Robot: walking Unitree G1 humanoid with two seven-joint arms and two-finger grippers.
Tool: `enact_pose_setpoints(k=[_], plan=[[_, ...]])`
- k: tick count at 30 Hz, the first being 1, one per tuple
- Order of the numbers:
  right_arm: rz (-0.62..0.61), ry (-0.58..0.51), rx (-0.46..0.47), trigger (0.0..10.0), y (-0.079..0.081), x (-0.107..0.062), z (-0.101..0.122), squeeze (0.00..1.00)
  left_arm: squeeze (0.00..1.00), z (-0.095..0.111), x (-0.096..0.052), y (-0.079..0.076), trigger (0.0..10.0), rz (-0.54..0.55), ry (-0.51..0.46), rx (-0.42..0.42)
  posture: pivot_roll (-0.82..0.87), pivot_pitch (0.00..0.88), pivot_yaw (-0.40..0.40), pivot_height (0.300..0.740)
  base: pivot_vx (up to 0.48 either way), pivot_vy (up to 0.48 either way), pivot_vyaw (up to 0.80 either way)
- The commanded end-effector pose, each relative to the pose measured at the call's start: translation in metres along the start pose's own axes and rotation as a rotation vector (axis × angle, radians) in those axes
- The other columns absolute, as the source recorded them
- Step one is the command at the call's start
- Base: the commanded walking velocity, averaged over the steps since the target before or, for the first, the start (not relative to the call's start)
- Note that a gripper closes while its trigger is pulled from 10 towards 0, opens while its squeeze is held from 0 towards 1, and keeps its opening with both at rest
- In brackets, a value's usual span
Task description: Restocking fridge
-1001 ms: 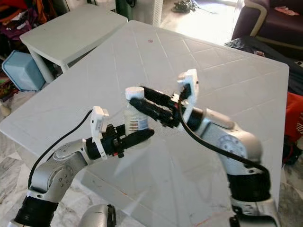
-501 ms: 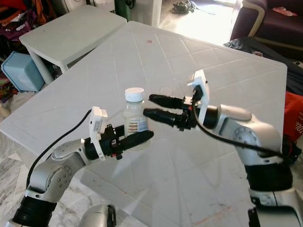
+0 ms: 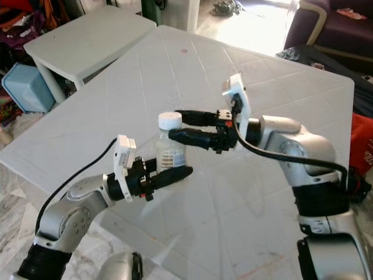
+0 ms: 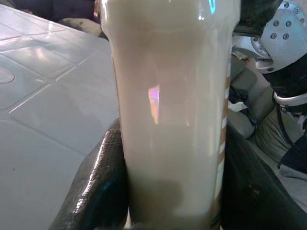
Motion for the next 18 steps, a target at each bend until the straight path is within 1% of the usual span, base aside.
enact_pose_setpoints(k=[1, 2, 3, 5, 6, 7, 18], plan=[[0.033, 0.013, -0.016, 10.0, 0.0016, 0.0060, -0.0004, 0.00, 0.00, 0.0062, 0.0049, -0.0135, 0.0, -0.061, -0.011, 0.043, -0.05, 0.083, -0.032, 0.740, 0.000, 0.000, 0.00], [0.038, 0.012, -0.016, 10.0, 0.0016, 0.0072, -0.0005, 0.00, 0.00, 0.0061, 0.0050, -0.0136, 0.0, -0.061, -0.011, 0.043, -0.05, 0.083, -0.033, 0.740, 0.000, 0.000, 0.00], [0.047, 0.009, -0.016, 7.2, 0.0009, 0.0101, 0.0000, 0.00, 0.00, 0.0060, 0.0053, -0.0137, 0.0, -0.061, -0.011, 0.044, -0.05, 0.082, -0.035, 0.740, 0.000, 0.000, 0.00], [0.049, 0.008, -0.016, 7.2, 0.0005, 0.0110, 0.0001, 0.00, 0.00, 0.0059, 0.0054, -0.0137, 0.0, -0.061, -0.011, 0.044, -0.05, 0.082, -0.035, 0.740, 0.000, 0.000, 0.00], [0.049, 0.007, -0.018, 0.7, -0.0004, 0.0122, 0.0004, 0.00, 0.00, 0.0057, 0.0053, -0.0137, 0.0, -0.061, -0.011, 0.044, -0.05, 0.081, -0.036, 0.740, 0.000, 0.000, 0.00], [0.050, 0.003, -0.020, 0.0, -0.0019, 0.0131, 0.0011, 0.00, 0.00, 0.0056, 0.0050, -0.0138, 0.0, -0.060, -0.011, 0.043, -0.05, 0.081, -0.038, 0.740, 0.000, 0.000, 0.00], [0.041, -0.016, -0.004, 0.0, -0.0065, 0.0122, 0.0031, 0.00, 0.00, 0.0044, 0.0062, -0.0146, 0.0, -0.068, -0.011, 0.041, -0.05, 0.076, -0.038, 0.740, 0.000, 0.000, 0.00]])
Point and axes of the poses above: a point about 5 cm out from each wrist's last joint towards the gripper, its own x axis pointing out of the wrist towards the gripper, its own z axis along the axis of the wrist's last joint, y = z × x, the point moved 6 cm from there along x, pointing out of the wrist towards the gripper, and after that the axes turned 14 degrees about -x, right-handed, at the moved point
